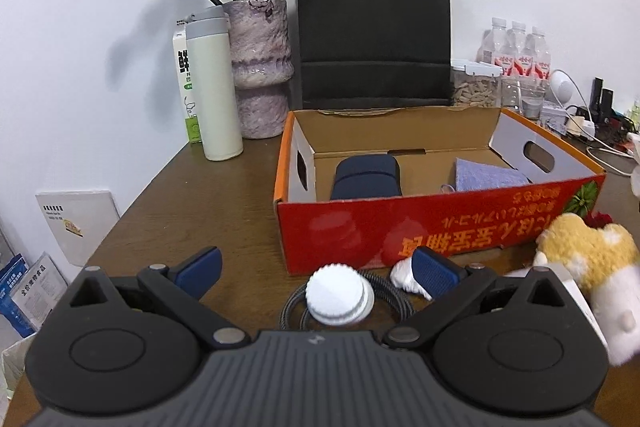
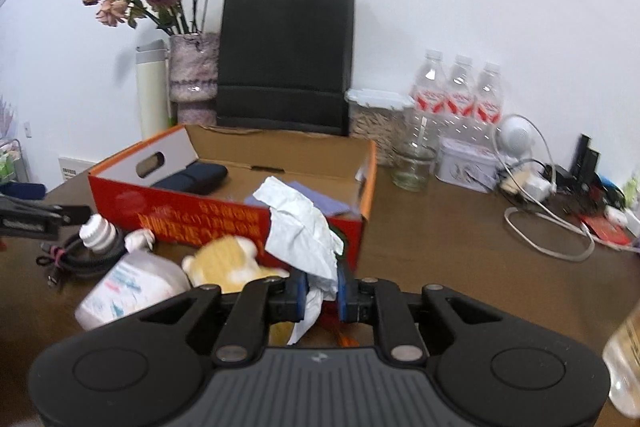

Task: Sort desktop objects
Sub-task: 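Grasp the ridged white cap with the left tool while the right tool holds the tissue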

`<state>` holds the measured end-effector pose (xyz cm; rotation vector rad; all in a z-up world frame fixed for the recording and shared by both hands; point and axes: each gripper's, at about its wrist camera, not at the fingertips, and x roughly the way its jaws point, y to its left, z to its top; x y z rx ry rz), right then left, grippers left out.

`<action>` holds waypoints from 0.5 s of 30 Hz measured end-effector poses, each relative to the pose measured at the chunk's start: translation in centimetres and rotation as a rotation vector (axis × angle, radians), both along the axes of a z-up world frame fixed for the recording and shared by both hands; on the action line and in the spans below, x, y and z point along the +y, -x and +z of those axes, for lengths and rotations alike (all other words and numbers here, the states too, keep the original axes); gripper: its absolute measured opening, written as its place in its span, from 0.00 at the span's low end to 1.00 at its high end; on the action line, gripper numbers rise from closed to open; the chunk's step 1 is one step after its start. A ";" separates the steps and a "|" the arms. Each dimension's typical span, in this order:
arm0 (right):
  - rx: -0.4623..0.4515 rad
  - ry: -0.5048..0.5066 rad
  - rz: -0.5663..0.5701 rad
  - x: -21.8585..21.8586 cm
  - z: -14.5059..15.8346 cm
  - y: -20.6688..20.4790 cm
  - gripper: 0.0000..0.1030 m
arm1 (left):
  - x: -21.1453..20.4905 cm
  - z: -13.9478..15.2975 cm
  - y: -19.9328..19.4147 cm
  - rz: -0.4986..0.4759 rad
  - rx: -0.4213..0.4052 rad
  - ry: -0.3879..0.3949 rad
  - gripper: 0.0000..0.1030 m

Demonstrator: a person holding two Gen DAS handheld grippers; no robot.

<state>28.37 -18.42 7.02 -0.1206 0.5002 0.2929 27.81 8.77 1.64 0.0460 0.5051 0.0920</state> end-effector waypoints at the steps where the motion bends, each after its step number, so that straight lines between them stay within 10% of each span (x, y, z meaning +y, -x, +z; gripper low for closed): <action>1: -0.008 0.003 0.006 0.4 0.2 -0.5 0.13 | 0.0 -0.1 -0.2 0.002 -0.003 0.003 1.00; 15: 0.013 -0.042 0.036 1.5 -2.2 -2.3 0.13 | 1.0 -2.3 -1.2 -0.047 0.053 0.052 0.46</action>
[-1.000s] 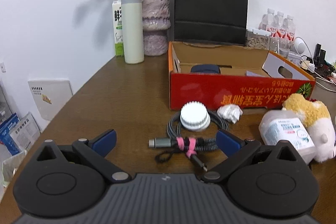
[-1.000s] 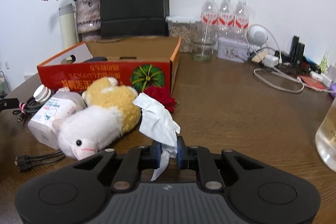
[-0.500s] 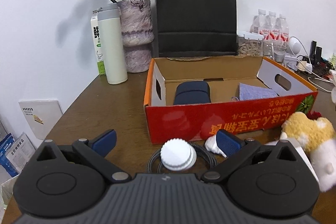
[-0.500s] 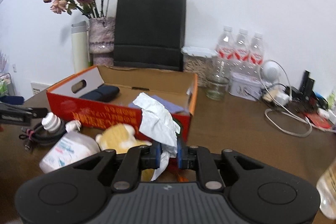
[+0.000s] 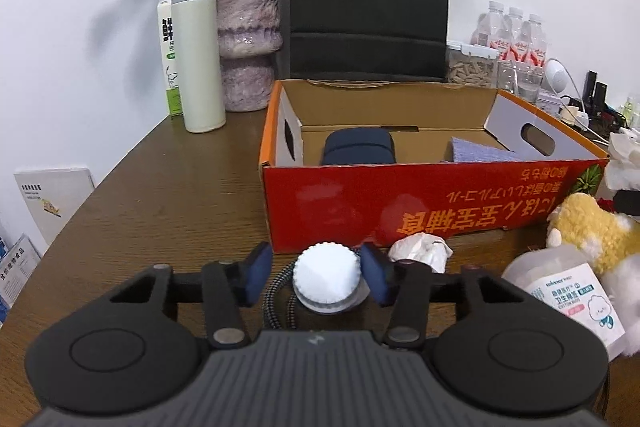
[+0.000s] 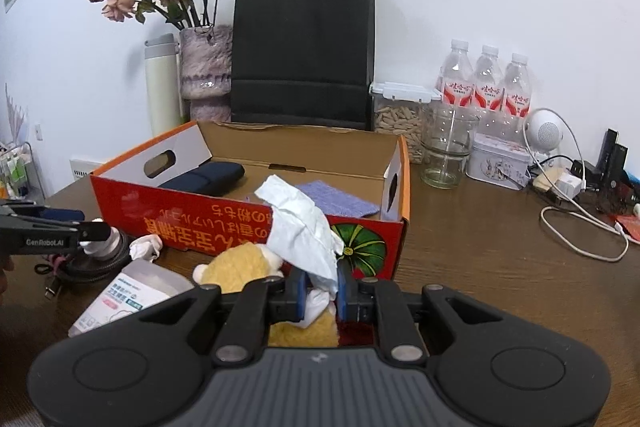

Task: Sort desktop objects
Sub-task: 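Grasp the ridged white cap with the left tool while the right tool holds the tissue, then carry the tissue and cap into the box and open both tools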

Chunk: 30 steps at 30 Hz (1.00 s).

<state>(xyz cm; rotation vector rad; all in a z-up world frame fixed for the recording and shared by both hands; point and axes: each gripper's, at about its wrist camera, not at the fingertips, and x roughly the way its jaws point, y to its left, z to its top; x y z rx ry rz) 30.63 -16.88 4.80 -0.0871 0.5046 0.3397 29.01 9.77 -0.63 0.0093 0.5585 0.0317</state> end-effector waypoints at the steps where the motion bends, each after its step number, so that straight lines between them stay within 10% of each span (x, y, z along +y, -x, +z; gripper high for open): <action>1: 0.000 -0.002 0.000 0.0 -0.1 0.1 0.13 | -0.1 0.0 0.0 -0.005 0.001 0.000 0.45; 30: -0.112 -0.083 0.005 1.3 4.2 0.3 0.13 | -2.8 6.8 1.5 -0.035 -0.238 0.046 0.37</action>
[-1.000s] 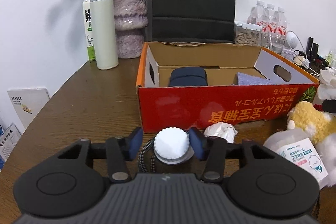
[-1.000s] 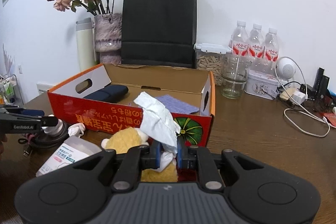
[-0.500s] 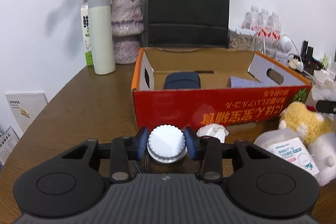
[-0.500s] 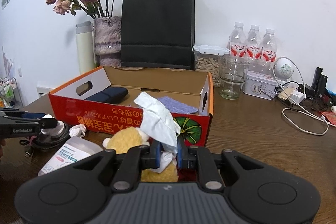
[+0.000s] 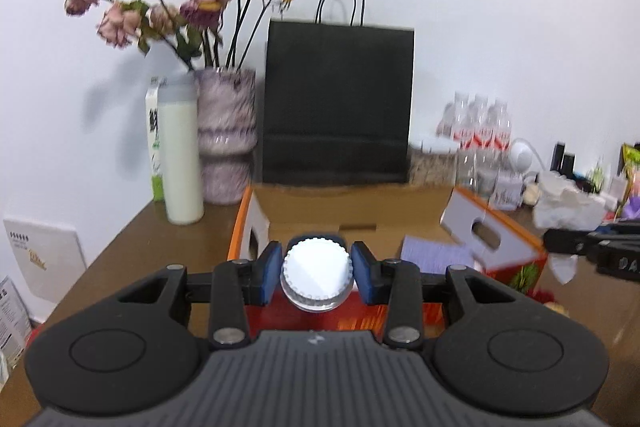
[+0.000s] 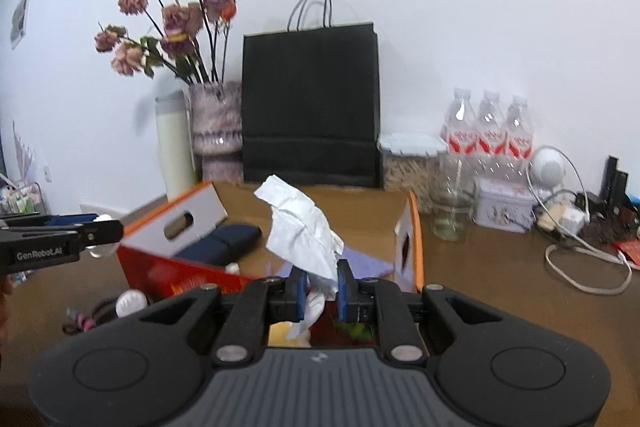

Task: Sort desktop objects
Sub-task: 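Carry the tissue and cap into the box and open both tools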

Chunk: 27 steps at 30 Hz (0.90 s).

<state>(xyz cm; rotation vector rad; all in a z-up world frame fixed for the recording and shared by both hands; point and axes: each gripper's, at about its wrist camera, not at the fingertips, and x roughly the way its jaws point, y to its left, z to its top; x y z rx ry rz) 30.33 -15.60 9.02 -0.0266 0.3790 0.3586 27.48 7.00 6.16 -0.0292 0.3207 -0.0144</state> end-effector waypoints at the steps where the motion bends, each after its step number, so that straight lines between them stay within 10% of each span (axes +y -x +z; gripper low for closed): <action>1: -0.006 -0.003 0.002 0.3 0.4 -0.4 0.13 | -0.2 0.3 -0.4 0.001 -0.010 0.007 0.37; 27: 0.143 0.041 0.060 4.3 -3.4 -14.9 0.13 | -3.0 -3.2 -13.2 -0.026 0.095 -0.043 0.37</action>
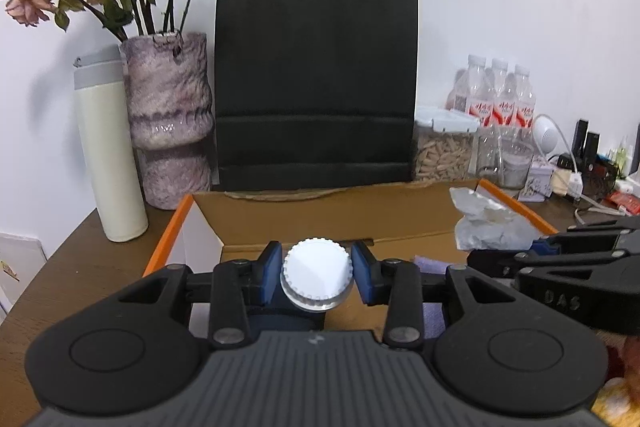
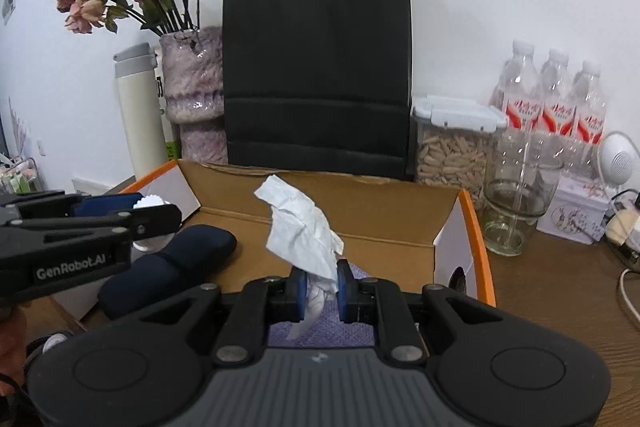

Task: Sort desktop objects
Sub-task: 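Carry the tissue and cap into the box and open both tools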

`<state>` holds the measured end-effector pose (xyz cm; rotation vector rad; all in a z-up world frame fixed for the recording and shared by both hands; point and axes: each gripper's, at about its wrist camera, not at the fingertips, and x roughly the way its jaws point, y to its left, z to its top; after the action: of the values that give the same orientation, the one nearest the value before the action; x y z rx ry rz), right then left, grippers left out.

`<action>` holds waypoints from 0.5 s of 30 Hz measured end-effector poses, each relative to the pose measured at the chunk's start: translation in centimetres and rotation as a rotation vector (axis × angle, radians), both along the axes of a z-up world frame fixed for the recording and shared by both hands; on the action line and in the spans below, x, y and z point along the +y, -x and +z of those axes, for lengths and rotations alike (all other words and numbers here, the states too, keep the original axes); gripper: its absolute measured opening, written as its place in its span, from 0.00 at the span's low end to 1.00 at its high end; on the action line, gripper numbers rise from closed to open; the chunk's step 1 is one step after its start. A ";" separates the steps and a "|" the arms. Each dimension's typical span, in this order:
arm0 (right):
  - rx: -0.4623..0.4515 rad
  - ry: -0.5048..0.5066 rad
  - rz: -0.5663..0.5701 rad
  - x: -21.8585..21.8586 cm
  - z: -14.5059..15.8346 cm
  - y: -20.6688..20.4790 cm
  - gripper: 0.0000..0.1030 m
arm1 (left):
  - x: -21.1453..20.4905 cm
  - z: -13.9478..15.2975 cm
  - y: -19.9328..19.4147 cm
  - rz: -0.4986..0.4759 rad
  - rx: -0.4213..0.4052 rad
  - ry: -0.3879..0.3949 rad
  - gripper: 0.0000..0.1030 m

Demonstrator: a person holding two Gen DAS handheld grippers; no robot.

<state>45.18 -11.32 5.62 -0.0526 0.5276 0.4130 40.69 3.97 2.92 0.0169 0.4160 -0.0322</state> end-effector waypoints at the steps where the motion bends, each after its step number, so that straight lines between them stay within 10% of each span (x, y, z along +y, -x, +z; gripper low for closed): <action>1: 0.009 -0.003 0.002 -0.1 -0.1 -0.1 0.13 | -0.1 -0.2 -0.1 -0.002 0.007 -0.003 0.37; 15: -0.009 0.089 -0.012 0.9 -0.5 1.1 0.17 | -0.6 -1.6 0.0 -0.014 0.042 -0.037 0.38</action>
<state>44.08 -10.45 5.12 -0.1369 0.5374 0.3775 40.70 3.37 1.34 0.0556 0.4590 -0.0389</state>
